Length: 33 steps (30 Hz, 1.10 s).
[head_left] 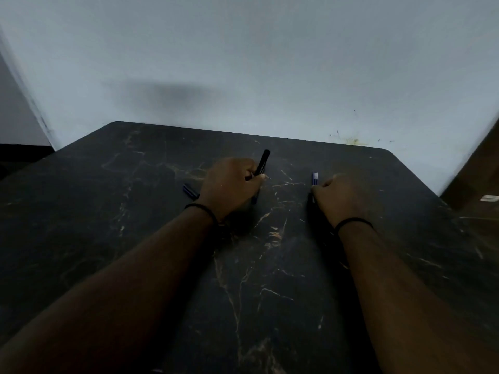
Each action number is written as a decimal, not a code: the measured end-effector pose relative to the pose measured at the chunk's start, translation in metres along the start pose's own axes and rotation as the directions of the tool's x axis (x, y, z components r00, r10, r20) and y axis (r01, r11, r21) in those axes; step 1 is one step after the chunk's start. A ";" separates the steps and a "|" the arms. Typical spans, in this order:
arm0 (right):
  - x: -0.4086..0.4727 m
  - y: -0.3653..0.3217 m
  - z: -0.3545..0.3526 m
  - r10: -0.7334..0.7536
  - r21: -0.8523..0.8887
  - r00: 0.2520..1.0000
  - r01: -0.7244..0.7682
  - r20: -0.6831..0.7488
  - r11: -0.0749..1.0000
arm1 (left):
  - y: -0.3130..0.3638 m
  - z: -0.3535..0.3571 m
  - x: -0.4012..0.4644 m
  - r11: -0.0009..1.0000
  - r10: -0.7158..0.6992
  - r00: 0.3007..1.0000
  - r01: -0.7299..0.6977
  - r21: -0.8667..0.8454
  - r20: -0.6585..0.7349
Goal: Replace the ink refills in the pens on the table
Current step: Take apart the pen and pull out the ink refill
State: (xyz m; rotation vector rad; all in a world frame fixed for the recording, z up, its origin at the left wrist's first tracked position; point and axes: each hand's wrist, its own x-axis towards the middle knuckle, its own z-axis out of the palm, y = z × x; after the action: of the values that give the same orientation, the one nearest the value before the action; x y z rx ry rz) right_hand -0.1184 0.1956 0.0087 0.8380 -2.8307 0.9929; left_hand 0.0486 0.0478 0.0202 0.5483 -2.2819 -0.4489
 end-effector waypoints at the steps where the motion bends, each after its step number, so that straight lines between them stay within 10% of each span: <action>1: 0.000 0.000 0.001 -0.001 -0.003 1.000 0.001 0.001 1.000 | 0.000 0.000 0.000 1.000 0.002 1.000 -0.002 -0.001 0.003; 33: -0.008 -0.013 -0.005 -0.110 -0.169 0.991 0.096 -0.071 0.981 | -0.004 0.002 0.000 1.000 0.009 0.999 -0.009 0.011 -0.033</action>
State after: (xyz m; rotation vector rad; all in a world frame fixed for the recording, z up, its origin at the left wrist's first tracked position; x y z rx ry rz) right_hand -0.1057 0.1941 0.0180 0.8948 -2.7249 0.7483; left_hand 0.0483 0.0450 0.0176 0.5467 -2.2559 -0.4209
